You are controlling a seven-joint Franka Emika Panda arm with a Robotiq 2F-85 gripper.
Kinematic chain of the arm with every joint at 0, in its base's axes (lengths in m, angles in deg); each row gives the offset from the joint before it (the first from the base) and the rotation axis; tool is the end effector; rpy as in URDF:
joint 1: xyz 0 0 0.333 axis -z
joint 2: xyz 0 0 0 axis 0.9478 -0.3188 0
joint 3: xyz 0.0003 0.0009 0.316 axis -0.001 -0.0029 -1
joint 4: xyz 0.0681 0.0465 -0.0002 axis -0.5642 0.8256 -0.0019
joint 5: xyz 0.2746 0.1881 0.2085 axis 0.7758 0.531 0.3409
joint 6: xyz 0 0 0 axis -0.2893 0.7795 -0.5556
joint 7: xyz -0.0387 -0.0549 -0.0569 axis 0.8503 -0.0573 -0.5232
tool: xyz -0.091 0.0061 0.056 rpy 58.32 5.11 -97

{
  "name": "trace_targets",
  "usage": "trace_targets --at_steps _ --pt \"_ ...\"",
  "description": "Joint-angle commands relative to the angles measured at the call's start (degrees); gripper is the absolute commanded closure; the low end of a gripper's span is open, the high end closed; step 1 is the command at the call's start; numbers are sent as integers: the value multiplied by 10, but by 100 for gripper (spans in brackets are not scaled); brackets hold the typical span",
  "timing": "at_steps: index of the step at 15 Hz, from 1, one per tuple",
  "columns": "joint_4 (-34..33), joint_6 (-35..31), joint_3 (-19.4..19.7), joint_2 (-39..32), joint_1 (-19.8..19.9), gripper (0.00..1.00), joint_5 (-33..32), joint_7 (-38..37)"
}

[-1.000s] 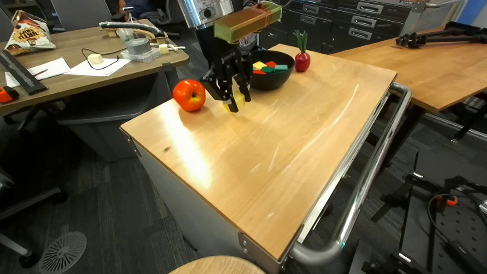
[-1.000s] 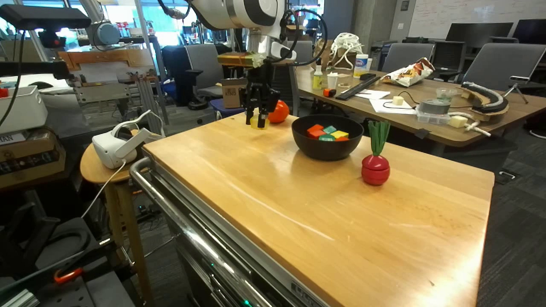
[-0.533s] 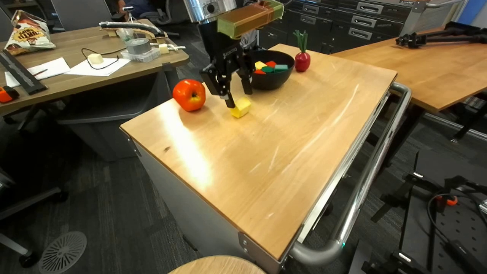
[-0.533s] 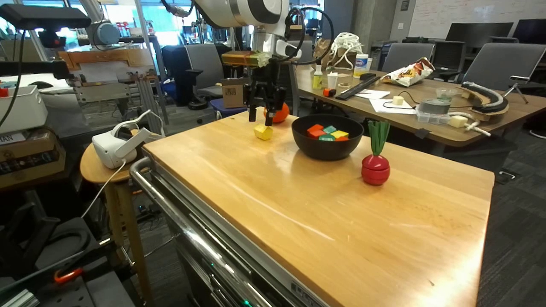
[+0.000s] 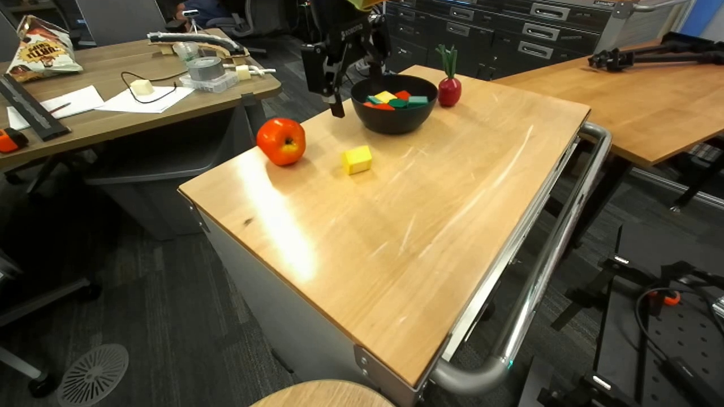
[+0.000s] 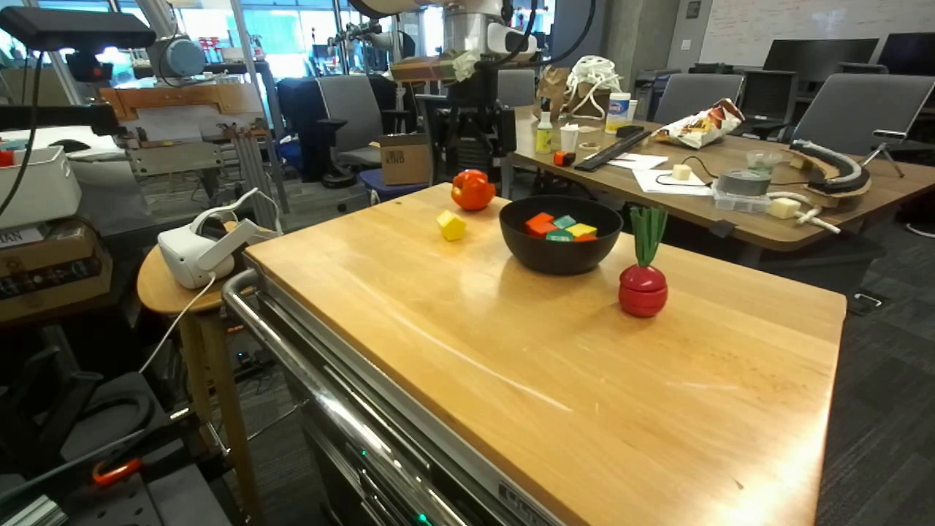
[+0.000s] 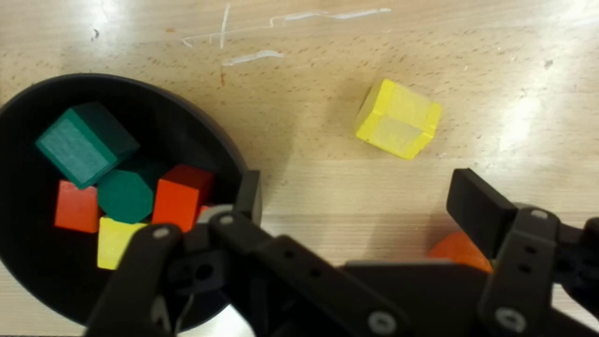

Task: Move the apple to the left, take the radish and blocks out of the black bowl

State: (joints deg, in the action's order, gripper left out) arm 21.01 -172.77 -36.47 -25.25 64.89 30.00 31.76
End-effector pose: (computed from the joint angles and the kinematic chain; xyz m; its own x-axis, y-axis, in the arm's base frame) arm 0.6629 0.0620 0.3702 0.9933 -0.0614 -0.0977 -0.0493 -0.9913 0.1218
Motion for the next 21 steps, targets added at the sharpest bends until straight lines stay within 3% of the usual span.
trace_targets --at_steps 1,4,5,7,12,16,17,18,21 --pt "1 1 -3 0 2 0 -1 -1" --pt "3 0 -3 0 2 0 -2 -2" --pt "17 -42 -5 15 -4 0 -34 35" --pt "52 -72 -3 52 -13 0 -75 39" --pt "205 -265 1 156 2 0 -122 18" --pt "331 -433 9 226 46 0 -62 45" --pt "343 -442 9 213 56 0 -26 53" --pt "281 -391 9 185 41 0 -67 35" --pt "327 -425 11 195 59 0 -40 46"
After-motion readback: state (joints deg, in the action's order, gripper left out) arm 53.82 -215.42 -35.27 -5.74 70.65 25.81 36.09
